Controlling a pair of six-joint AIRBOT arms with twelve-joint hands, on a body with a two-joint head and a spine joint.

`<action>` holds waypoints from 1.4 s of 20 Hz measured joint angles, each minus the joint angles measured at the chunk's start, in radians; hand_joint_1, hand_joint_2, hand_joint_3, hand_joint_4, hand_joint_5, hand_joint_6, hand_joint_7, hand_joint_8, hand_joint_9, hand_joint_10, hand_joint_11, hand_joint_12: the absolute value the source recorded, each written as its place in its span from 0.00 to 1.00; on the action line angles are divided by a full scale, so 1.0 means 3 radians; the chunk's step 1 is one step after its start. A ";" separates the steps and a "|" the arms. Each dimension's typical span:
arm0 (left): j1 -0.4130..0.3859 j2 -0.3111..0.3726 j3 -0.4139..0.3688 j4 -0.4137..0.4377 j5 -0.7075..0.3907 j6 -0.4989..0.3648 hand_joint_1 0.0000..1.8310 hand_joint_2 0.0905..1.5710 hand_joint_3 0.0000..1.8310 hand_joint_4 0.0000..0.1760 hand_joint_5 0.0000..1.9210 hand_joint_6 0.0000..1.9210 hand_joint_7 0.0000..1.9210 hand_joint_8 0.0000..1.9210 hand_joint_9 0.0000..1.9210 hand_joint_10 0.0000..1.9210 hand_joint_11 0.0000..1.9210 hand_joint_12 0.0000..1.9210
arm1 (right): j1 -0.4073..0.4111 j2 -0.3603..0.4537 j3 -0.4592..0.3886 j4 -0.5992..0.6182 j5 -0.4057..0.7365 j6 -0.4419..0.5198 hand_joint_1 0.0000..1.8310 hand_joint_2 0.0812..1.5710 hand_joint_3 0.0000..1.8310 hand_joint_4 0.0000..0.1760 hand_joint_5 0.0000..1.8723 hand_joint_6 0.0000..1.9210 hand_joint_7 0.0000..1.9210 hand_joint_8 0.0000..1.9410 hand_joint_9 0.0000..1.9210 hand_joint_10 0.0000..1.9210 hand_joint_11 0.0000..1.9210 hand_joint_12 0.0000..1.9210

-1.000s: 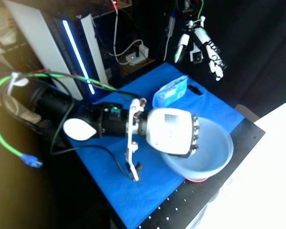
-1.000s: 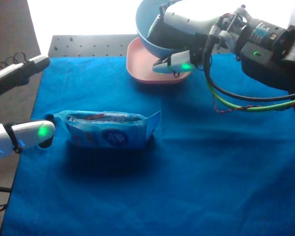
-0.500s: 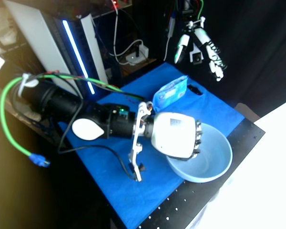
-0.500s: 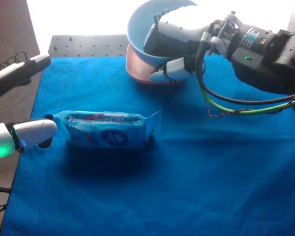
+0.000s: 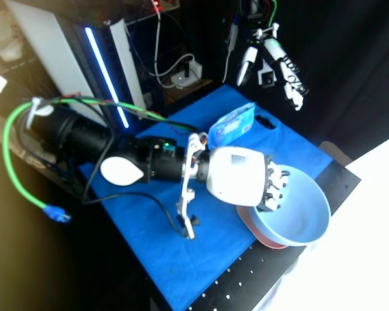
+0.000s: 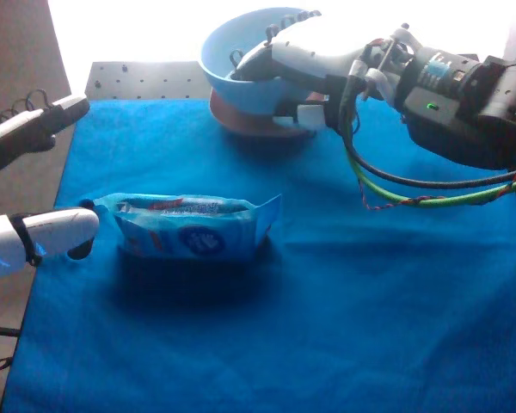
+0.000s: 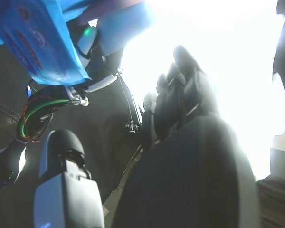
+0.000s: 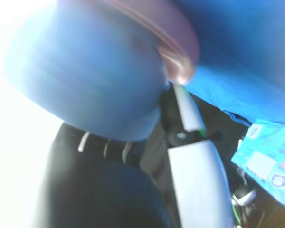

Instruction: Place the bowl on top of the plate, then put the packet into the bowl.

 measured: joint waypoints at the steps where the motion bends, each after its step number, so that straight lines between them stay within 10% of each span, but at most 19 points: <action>1: 0.0000 0.0000 0.0000 -0.0003 0.0001 -0.0003 0.31 0.64 0.00 0.44 0.09 0.00 0.09 0.00 0.07 0.00 0.00 0.32 | -0.0020 0.0006 0.0000 -0.0001 0.0001 0.0003 0.68 0.86 0.00 0.00 0.33 0.00 0.28 0.86 0.39 0.30 0.30 0.67; 3: 0.0000 0.0000 0.0000 -0.0003 0.0001 -0.0008 0.32 0.63 0.00 0.50 0.09 0.00 0.09 0.00 0.07 0.00 0.00 0.31 | -0.0060 0.0041 -0.0024 -0.0009 0.0000 0.0018 0.68 0.86 0.00 0.00 0.32 0.00 0.27 0.87 0.36 0.32 0.28 0.70; 4: 0.0000 0.0000 0.0000 -0.0003 0.0000 -0.0014 0.32 0.63 0.00 0.47 0.09 0.00 0.09 0.00 0.07 0.00 0.00 0.31 | -0.0076 0.0064 -0.0042 -0.0004 -0.0004 0.0018 0.65 0.85 0.00 0.00 0.31 0.00 0.23 0.42 0.34 0.31 0.26 0.70; 5: 0.0000 0.0000 -0.0003 -0.0004 -0.0003 -0.0014 0.31 0.63 0.00 0.49 0.09 0.00 0.09 0.00 0.07 0.00 0.00 0.33 | -0.0084 0.0090 -0.0061 -0.0008 -0.0008 0.0023 0.64 0.85 0.00 0.00 0.30 0.00 0.28 0.20 0.34 0.29 0.25 0.69; 7: 0.0000 0.0000 -0.0003 -0.0004 0.0000 -0.0015 0.32 0.63 0.00 0.54 0.09 0.00 0.09 0.00 0.07 0.00 0.00 0.31 | -0.0106 0.0131 -0.0086 -0.0001 0.0005 0.0037 0.63 0.85 0.00 0.00 0.28 0.00 0.32 0.03 0.35 0.19 0.23 0.64; 13: 0.0000 -0.0001 -0.0003 -0.0017 0.0001 -0.0015 0.36 0.61 0.00 0.68 0.08 0.00 0.09 0.00 0.07 0.00 0.00 0.26 | -0.0205 0.0267 -0.0149 -0.0027 0.0366 0.0443 0.32 0.91 0.00 0.18 0.11 0.00 0.12 0.00 0.17 0.00 0.03 0.45; 19: -0.0015 -0.0056 0.0033 -0.0017 0.0071 -0.0015 0.49 0.54 0.00 0.48 0.05 0.00 0.03 0.00 0.02 0.00 0.00 0.16 | -0.0267 0.0523 -0.0384 0.0118 0.0947 0.0448 0.13 0.87 0.00 0.74 0.00 0.00 0.00 0.00 0.00 0.00 0.00 0.04; 23: -0.0284 -0.0126 0.0215 0.0095 0.0355 -0.0014 0.47 0.46 0.00 0.65 0.01 0.00 0.00 0.00 0.00 0.00 0.00 0.15 | -0.0427 0.0819 -0.0668 0.0348 0.1433 0.0449 0.09 0.84 0.00 0.95 0.00 0.00 0.00 0.00 0.00 0.00 0.00 0.00; 26: -0.0537 -0.0220 0.0319 0.0355 0.0589 -0.0013 0.44 0.44 0.00 0.60 0.01 0.00 0.00 0.00 0.00 0.00 0.00 0.00 | -0.0629 0.1061 -0.0898 0.0472 0.1733 0.0445 0.08 0.79 0.00 0.66 0.00 0.00 0.00 0.00 0.00 0.00 0.00 0.00; 27: -0.0624 -0.0251 0.0350 0.0482 0.0670 -0.0014 0.42 0.43 0.00 0.60 0.01 0.00 0.00 0.00 0.00 0.00 0.01 0.00 | -0.0726 0.1133 -0.0982 0.0534 0.1844 0.0444 0.08 0.79 0.00 0.81 0.00 0.00 0.00 0.00 0.00 0.00 0.00 0.00; 28: -0.0819 -0.0312 0.0402 0.0738 0.0842 -0.0047 0.42 0.42 0.00 0.86 0.02 0.00 0.02 0.00 0.03 0.00 0.06 0.03 | -0.0935 0.1284 -0.1155 0.0637 0.2089 0.0443 0.10 0.81 0.00 0.68 0.00 0.00 0.00 0.00 0.00 0.00 0.00 0.00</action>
